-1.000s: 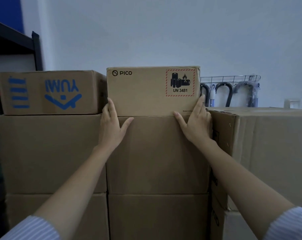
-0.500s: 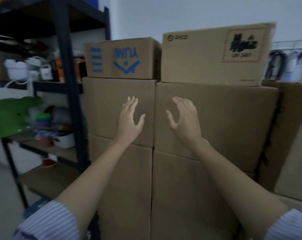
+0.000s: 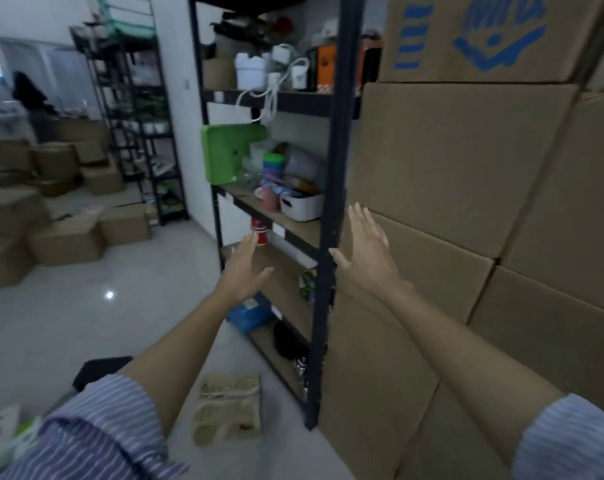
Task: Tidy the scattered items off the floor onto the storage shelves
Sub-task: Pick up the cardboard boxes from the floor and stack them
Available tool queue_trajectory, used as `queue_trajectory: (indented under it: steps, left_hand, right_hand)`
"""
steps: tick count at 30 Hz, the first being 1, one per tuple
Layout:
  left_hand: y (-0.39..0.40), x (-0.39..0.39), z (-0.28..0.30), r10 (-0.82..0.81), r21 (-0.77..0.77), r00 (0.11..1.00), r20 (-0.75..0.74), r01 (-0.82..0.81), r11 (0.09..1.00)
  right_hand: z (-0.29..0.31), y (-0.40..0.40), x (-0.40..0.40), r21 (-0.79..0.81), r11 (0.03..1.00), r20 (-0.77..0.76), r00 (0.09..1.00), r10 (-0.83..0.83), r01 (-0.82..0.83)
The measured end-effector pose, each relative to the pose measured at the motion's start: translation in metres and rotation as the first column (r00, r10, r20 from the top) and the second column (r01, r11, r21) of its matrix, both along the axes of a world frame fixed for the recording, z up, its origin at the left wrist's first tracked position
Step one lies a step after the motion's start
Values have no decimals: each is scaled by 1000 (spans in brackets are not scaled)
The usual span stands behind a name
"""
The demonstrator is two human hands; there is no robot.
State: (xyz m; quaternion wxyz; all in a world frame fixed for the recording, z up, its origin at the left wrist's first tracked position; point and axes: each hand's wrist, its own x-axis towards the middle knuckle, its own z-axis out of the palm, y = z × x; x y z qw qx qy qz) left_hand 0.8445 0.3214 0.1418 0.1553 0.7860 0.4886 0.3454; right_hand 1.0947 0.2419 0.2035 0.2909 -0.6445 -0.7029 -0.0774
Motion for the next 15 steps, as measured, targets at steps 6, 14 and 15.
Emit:
queue_trajectory:
  steps: [6,14,15]
  left_hand:
    - [8,-137,-56,164,-176,985,-51,-171,970]
    - [32,-267,-123,257,-391,959,-122,-285,875]
    - [35,-275,-131,264,-415,958,-112,-286,864]
  right_hand:
    - [-62,54,-130,-193,971,-117,986,118,-139]
    - [-148,115,-262,-409,883,-269,955,123,-229]
    - [-159,121,-271,-433,873,-273,956,112,-226]
